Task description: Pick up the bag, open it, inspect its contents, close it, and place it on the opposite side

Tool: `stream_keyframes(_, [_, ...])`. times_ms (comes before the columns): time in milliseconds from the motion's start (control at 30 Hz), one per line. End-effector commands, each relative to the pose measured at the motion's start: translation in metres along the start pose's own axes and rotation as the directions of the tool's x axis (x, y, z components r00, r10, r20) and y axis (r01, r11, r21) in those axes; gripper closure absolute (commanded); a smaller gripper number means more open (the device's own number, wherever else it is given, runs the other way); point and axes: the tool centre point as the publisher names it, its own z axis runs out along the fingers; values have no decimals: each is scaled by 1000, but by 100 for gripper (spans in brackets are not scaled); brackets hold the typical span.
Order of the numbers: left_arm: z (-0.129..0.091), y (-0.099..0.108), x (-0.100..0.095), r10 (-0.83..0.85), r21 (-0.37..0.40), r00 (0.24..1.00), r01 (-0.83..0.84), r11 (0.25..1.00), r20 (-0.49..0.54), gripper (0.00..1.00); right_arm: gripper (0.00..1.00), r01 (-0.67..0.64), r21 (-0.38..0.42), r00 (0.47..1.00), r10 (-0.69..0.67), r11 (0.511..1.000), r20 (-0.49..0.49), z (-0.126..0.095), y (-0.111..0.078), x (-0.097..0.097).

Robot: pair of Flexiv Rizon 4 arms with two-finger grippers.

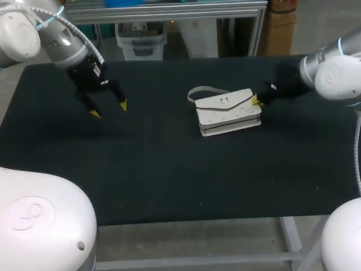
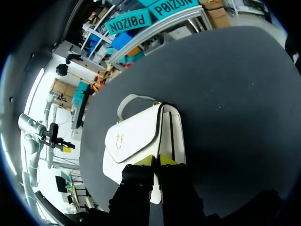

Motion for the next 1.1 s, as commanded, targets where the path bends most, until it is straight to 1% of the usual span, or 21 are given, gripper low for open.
stream_keyframes(33, [-5, -7, 1, 0, -17, 1000, 0, 1000, 19, 0, 100, -26, 22, 998, 28, 999, -52, -3, 25, -28])
stream_keyframes(233, [-5, -11, 0, -16, -26, 999, 17, 1000, 36, 0, 100, -88, -19, 995, 87, 996, -42, -10, 51, -67])
stream_keyframes(267, [-5, -12, 1, -21, -27, 999, 22, 999, 37, 0, 100, -91, -23, 995, 91, 996, -29, -11, 54, -73])
stream_keyframes(333, [-4, -13, 2, -23, -31, 999, 25, 999, 43, 0, 100, -107, -28, 993, 105, 994, -50, -15, 60, -84])
stream_keyframes(367, [-3, -14, 4, -24, -32, 999, 26, 999, 45, 0, 100, -108, -33, 994, 107, 994, -34, -17, 62, -88])
stream_keyframes(433, [-2, -16, 5, -26, -35, 998, 27, 999, 49, 0, 100, -117, -48, 992, 115, 992, -49, -23, 67, -97])
stream_keyframes(500, [-1, -18, 7, -27, -38, 998, 29, 999, 51, 0, 100, -127, -62, 991, 125, 990, -41, -28, 72, -105])
stream_keyframes(533, [-1, -18, 8, -27, -39, 998, 29, 999, 52, 0, 100, -140, -73, 989, 136, 987, -56, -32, 75, -110])
stream_keyframes(667, [2, -21, 11, -29, -46, 998, 31, 998, 57, 0, 100, -161, -97, 986, 156, 982, -52, -42, 83, -125])
stream_keyframes(867, [5, -24, 13, -29, -55, 998, 33, 998, 61, 0, 100, -161, -103, 986, 155, 982, -59, -53, 94, -142])
stream_keyframes(1000, [7, -25, 14, -30, -61, 997, 34, 998, 64, 0, 100, -154, -106, 988, 150, 982, -40, -64, 101, -155])
stream_keyframes(1100, [7, -26, 14, -31, -63, 997, 35, 997, 64, 0, 100, -169, -119, 986, 167, 978, -23, -74, 107, -169])
